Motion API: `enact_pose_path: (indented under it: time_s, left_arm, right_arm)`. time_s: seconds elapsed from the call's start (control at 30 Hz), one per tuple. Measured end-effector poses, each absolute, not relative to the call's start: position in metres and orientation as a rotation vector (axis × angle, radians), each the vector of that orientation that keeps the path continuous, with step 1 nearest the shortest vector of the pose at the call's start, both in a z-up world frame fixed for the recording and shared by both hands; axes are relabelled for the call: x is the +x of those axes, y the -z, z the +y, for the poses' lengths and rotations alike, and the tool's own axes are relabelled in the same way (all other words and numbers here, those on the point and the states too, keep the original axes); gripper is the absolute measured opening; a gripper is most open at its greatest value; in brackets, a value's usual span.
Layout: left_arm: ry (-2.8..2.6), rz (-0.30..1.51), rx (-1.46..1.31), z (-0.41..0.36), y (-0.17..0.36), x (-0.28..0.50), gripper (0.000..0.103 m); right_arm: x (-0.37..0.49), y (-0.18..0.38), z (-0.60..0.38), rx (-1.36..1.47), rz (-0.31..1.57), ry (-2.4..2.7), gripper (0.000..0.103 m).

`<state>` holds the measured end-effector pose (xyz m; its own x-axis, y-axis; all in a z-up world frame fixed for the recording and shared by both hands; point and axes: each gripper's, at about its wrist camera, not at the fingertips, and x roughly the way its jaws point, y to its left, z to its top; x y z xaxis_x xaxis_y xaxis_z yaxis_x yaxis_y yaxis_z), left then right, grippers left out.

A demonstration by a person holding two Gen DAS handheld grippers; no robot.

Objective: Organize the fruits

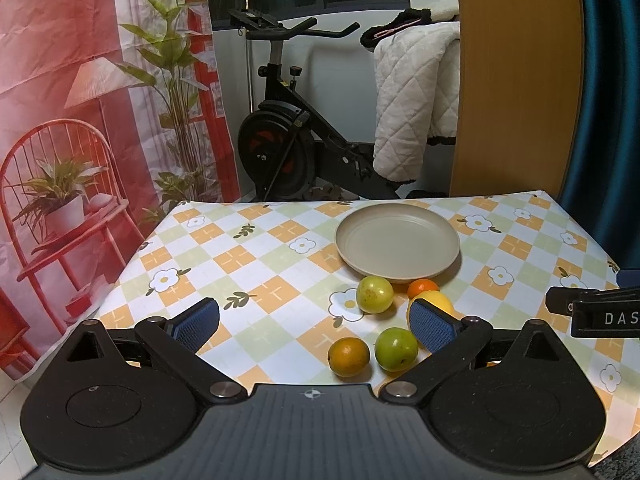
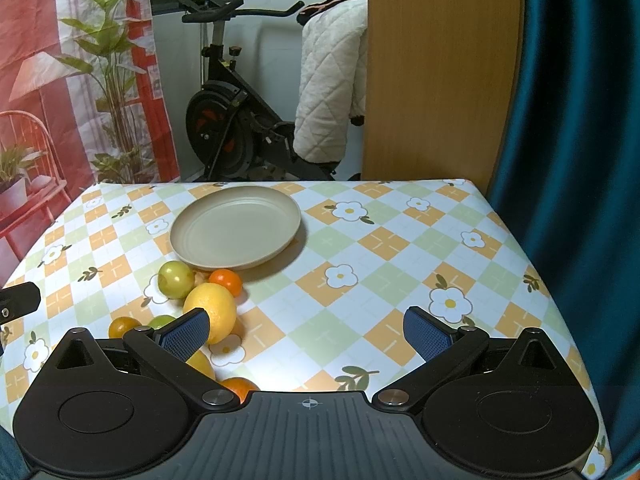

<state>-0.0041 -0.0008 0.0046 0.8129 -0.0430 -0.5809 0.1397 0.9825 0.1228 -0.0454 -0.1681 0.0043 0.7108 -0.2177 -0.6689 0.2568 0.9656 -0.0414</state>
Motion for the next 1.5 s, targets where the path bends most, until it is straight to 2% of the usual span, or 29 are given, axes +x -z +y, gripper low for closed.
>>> enact_pose_path:
  time_s: [1.5]
  left_arm:
    - [0.09, 0.596, 0.166, -0.0024, -0.0059, -0.0056, 0.102]
  right_arm:
    - [-0.0439, -0.0046, -0.166, 0.048, 0.731, 0.26, 0.103]
